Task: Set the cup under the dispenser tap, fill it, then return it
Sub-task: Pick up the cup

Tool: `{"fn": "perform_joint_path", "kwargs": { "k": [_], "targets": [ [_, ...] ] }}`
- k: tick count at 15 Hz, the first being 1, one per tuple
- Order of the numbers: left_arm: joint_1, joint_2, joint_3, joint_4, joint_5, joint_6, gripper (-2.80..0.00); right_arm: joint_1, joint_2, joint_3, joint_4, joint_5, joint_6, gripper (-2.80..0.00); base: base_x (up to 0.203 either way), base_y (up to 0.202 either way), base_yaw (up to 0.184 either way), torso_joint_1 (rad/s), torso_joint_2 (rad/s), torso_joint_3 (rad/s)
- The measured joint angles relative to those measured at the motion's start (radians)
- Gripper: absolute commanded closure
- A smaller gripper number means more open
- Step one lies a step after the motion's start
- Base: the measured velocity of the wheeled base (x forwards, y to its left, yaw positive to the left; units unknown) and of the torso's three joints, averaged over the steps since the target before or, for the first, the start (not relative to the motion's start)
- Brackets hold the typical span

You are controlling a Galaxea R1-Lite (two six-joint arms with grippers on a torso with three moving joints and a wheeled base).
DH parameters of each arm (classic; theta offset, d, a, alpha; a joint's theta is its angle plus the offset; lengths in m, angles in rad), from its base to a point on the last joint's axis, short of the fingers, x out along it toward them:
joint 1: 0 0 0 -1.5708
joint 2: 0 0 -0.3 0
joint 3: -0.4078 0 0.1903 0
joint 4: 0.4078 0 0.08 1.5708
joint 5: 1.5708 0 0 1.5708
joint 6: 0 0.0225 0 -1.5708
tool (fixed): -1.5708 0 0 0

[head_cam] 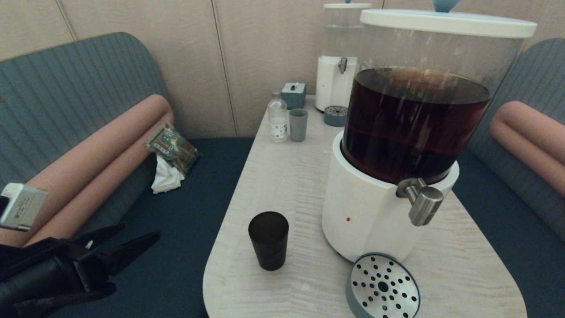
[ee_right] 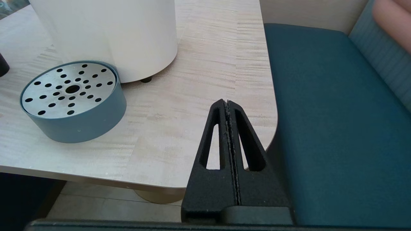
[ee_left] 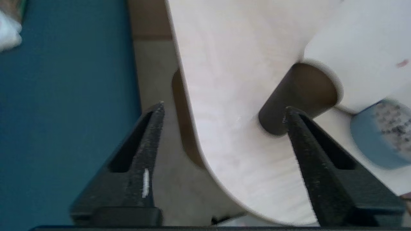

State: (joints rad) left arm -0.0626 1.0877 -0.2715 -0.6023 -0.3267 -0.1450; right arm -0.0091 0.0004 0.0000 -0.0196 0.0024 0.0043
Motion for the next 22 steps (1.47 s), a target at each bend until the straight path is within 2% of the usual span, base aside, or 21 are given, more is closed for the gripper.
{"fn": "perform_joint_path", "kwargs": {
  "k": [4,6,8,10,11,13,14,15,16,19,22],
  "targets": [
    [-0.001,0.037,0.038,-0.003,-0.080,0.007,-2.80,0.000,0.000,0.000,0.000,0.000,0.000,0.00,0.000,0.000,0.000,0.000,0.00,0.000],
    [-0.004,0.107,0.047,-0.075,-0.110,0.053,-2.80,0.000,0.000,0.000,0.000,0.000,0.000,0.00,0.000,0.000,0.000,0.000,0.00,0.000],
    [-0.009,0.204,0.055,-0.221,-0.195,0.126,-2.80,0.000,0.000,0.000,0.000,0.000,0.000,0.00,0.000,0.000,0.000,0.000,0.00,0.000],
    [-0.023,0.341,0.069,-0.424,-0.308,0.201,-2.80,0.000,0.000,0.000,0.000,0.000,0.000,0.00,0.000,0.000,0.000,0.000,0.00,0.000],
    [-0.044,0.402,0.078,-0.530,-0.353,0.218,-2.80,0.000,0.000,0.000,0.000,0.000,0.000,0.00,0.000,0.000,0.000,0.000,0.00,0.000],
    [-0.120,0.481,0.098,-0.737,-0.461,0.213,-2.80,0.000,0.000,0.000,0.000,0.000,0.000,0.00,0.000,0.000,0.000,0.000,0.00,0.000],
    [-0.139,0.497,0.112,-0.805,-0.524,0.207,-2.80,0.000,0.000,0.000,0.000,0.000,0.000,0.00,0.000,0.000,0.000,0.000,0.00,0.000],
    [-0.151,0.507,0.129,-0.843,-0.582,0.205,-2.80,0.000,0.000,0.000,0.000,0.000,0.000,0.00,0.000,0.000,0.000,0.000,0.00,0.000],
    [-0.158,0.514,0.145,-0.857,-0.613,0.205,-2.80,0.000,0.000,0.000,0.000,0.000,0.000,0.00,0.000,0.000,0.000,0.000,0.00,0.000],
    [-0.161,0.538,0.186,-0.891,-0.629,0.204,-2.80,0.000,0.000,0.000,0.000,0.000,0.000,0.00,0.000,0.000,0.000,0.000,0.00,0.000],
    [-0.139,0.581,0.164,-0.893,-0.642,0.204,-2.80,0.000,0.000,0.000,0.000,0.000,0.000,0.00,0.000,0.000,0.000,0.000,0.00,0.000]
  ]
}}
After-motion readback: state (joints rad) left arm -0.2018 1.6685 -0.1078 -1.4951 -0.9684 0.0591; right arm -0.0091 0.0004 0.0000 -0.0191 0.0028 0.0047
